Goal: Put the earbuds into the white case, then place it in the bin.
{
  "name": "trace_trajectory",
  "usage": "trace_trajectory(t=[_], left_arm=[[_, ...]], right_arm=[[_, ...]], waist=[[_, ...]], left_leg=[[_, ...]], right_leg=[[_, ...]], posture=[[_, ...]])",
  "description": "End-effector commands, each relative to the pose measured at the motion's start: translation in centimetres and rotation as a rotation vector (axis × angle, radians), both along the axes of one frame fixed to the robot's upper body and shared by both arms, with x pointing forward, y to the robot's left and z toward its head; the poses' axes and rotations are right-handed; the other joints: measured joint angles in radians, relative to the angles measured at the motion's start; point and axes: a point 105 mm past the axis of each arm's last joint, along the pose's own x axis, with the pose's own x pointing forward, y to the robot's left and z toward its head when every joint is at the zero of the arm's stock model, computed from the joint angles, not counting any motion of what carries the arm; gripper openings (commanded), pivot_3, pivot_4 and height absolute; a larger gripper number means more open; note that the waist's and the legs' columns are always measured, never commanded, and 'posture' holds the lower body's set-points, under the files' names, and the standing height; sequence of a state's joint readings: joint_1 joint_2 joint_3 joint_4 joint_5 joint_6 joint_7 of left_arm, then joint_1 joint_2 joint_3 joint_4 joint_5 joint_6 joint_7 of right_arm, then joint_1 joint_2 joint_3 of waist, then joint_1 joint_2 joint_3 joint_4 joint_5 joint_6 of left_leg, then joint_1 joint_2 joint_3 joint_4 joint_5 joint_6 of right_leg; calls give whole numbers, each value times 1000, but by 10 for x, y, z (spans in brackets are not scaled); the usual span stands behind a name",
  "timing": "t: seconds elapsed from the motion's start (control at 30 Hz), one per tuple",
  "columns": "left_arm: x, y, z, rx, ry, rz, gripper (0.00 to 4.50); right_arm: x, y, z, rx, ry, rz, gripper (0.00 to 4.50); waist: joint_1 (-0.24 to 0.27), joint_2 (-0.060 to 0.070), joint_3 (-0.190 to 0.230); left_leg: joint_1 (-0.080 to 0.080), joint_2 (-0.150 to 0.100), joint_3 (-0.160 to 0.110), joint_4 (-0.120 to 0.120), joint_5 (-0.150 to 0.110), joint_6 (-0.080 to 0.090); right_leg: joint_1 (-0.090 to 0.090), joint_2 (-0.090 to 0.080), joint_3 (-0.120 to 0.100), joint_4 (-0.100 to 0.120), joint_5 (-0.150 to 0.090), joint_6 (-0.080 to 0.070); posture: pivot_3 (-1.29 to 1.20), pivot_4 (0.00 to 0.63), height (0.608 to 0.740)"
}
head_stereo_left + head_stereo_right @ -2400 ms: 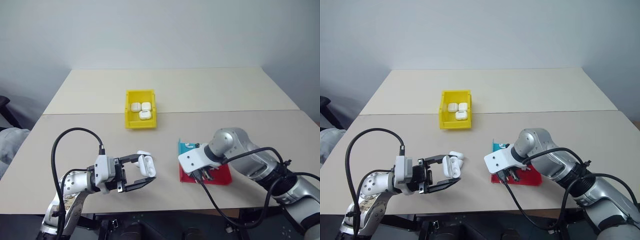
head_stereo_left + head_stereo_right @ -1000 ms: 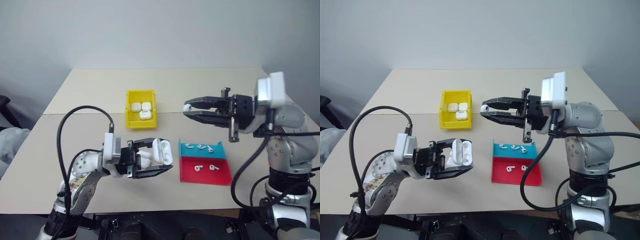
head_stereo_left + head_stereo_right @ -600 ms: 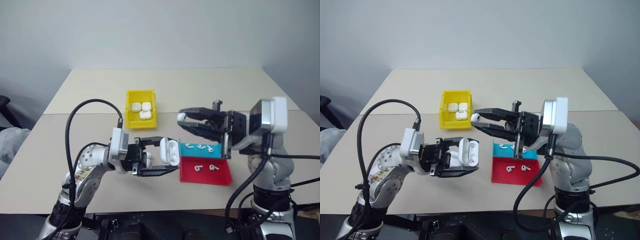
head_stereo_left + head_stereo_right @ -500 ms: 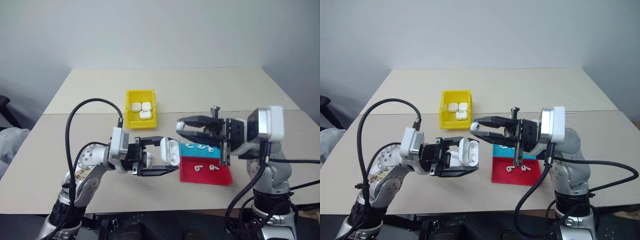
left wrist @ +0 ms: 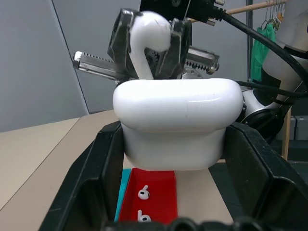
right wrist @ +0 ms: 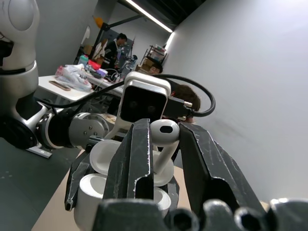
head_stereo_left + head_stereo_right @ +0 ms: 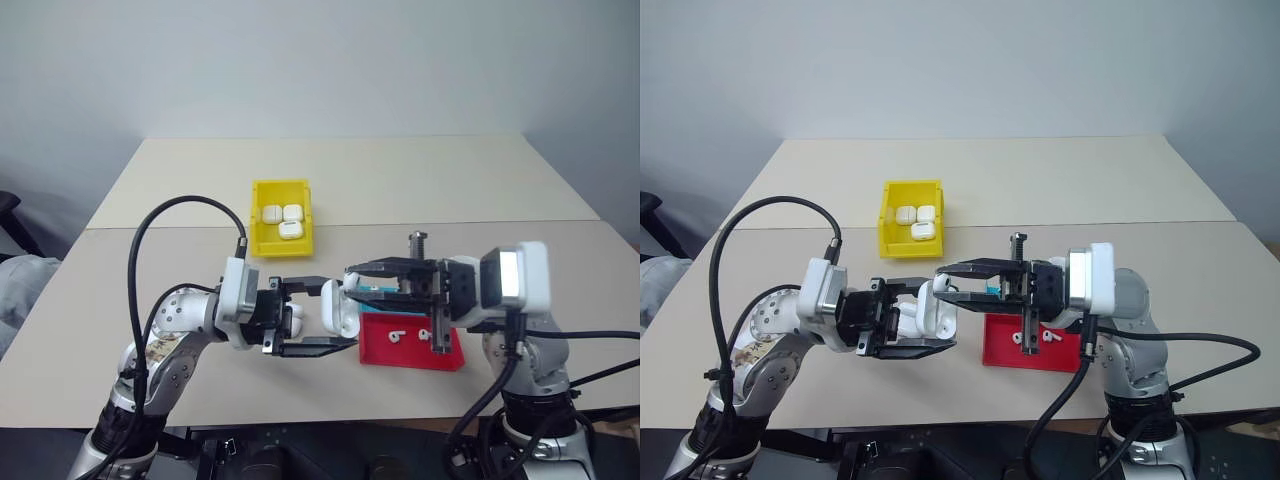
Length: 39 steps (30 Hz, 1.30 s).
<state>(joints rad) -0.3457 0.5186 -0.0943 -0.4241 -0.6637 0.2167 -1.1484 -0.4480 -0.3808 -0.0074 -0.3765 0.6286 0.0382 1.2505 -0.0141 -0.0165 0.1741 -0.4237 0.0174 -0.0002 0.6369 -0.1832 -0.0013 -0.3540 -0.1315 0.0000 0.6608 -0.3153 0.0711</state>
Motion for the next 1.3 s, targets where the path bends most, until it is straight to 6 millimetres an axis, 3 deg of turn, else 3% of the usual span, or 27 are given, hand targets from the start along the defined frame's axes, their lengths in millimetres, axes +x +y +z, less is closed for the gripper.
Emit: trace_trajectory(t=[0.03, 0.5, 0.53, 0.6, 0.77, 0.9, 1.03, 1.13, 1.3], left_arm=[[-9, -2, 7, -13, -48, -24, 2781], [-8, -4, 9, -28, -54, -21, 2781], [-8, -4, 9, -29, -53, -20, 2781], [-8, -4, 9, -31, -53, -18, 2781], [-5, -3, 8, -30, -51, -8, 2781], [0, -2, 2, -14, -42, 23, 2781], [6, 5, -14, 54, -56, 83, 2781], [12, 13, -31, 106, -66, 158, 2781], [11, 15, -41, 108, -70, 229, 2781]], right_arm=[[-2, -1, 1, -1, -46, -7, 717], [3, -3, -12, -67, -53, -31, 717], [4, -3, -13, -72, -51, -31, 1195], [4, -4, -14, -80, -50, -33, 1579], [3, -5, -18, -107, -68, -29, 3123], [4, -10, -15, -143, -50, -44, 3123], [16, -27, -16, -437, 48, -134, 3123], [41, -52, -15, -713, 116, -313, 3123], [66, -82, -14, -933, 71, -483, 3123]], waist=[[0, 0, 0], [0, 0, 0], [0, 0, 0], [1, 0, 0], [0, 0, 0], [1, 0, 0], [2, 1, 1], [-2, 1, 1], [2, 1, 1]], left_leg=[[0, 0, 0, 0, 0, 0], [0, 0, 0, 0, 0, 0], [0, 0, 0, 0, 0, 0], [0, 0, 0, 0, 0, 0], [0, 0, 0, 0, 0, 0], [0, 0, 0, -1, 0, 0], [0, 0, 0, 0, 0, 0], [0, 0, 1, -1, 0, 0], [0, 1, 1, -4, 0, 0]], right_leg=[[0, 0, 0, 0, 0, 0], [0, 0, 0, 0, 0, 0], [0, 0, 0, 0, 0, 0], [0, 0, 0, 0, 0, 0], [0, 0, 0, -1, 0, 0], [0, 0, 0, -1, 0, 0], [0, 0, 0, -1, 0, 0], [-1, 0, 1, -2, 0, 0], [0, 1, 0, -5, 0, -1]], posture=[[0, 150, 740], [0, 150, 740], [0, 150, 740], [0, 150, 740], [0, 150, 740], [0, 150, 740], [0, 150, 740], [0, 150, 740], [0, 150, 740]])
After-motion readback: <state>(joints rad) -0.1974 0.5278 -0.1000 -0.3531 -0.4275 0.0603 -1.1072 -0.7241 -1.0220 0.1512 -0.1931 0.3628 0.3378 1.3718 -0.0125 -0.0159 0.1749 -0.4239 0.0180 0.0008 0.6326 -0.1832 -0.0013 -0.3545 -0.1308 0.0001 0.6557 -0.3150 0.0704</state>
